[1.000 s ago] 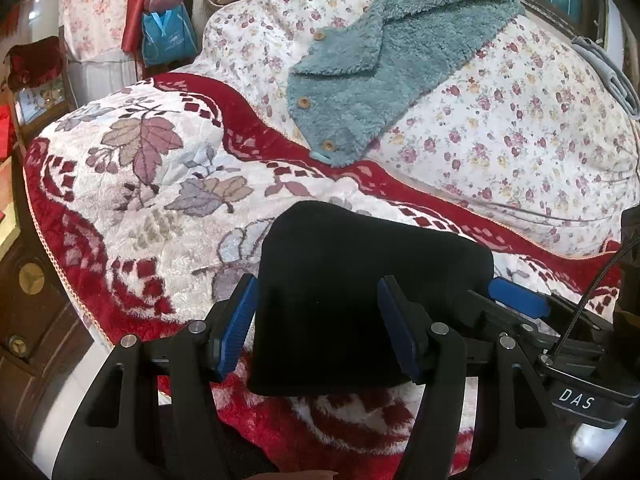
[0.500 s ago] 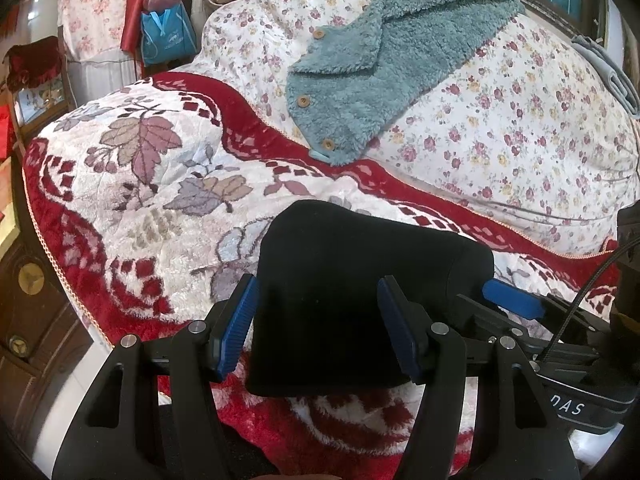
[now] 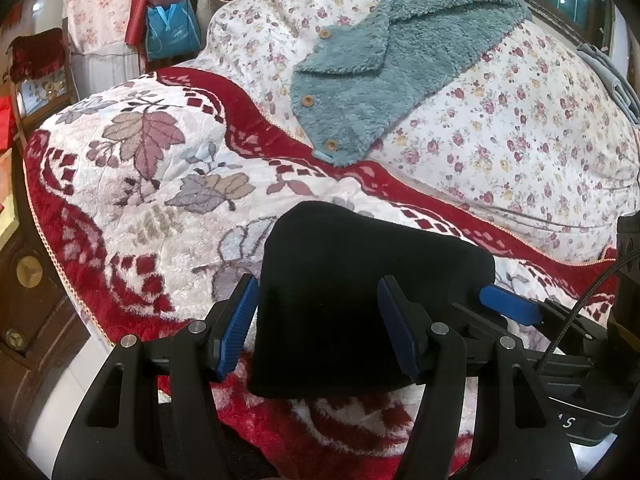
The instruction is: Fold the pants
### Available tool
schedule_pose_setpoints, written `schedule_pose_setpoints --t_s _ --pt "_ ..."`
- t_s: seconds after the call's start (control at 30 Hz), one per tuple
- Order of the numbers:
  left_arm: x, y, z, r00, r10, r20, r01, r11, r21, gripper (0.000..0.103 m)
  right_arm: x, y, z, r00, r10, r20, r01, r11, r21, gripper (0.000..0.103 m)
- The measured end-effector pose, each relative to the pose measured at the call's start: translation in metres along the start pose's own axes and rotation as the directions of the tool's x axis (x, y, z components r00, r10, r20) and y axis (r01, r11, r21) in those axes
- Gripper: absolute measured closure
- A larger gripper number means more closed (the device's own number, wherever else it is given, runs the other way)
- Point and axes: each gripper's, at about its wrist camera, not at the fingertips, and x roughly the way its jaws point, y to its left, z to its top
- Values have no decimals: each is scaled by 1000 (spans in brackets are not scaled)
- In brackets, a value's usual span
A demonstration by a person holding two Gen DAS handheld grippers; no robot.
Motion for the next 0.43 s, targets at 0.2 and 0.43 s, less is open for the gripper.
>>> schedule_pose_setpoints --t_s 0.2,0.43 --pt "-8 -3 -4 998 11 65 -12 1000 9 41 0 0 0 1000 -2 0 2 1000 1 38" --pt "-15 -13 -3 997 -8 75 6 999 35 41 -8 0 -1 998 -53 15 53 998 -16 38"
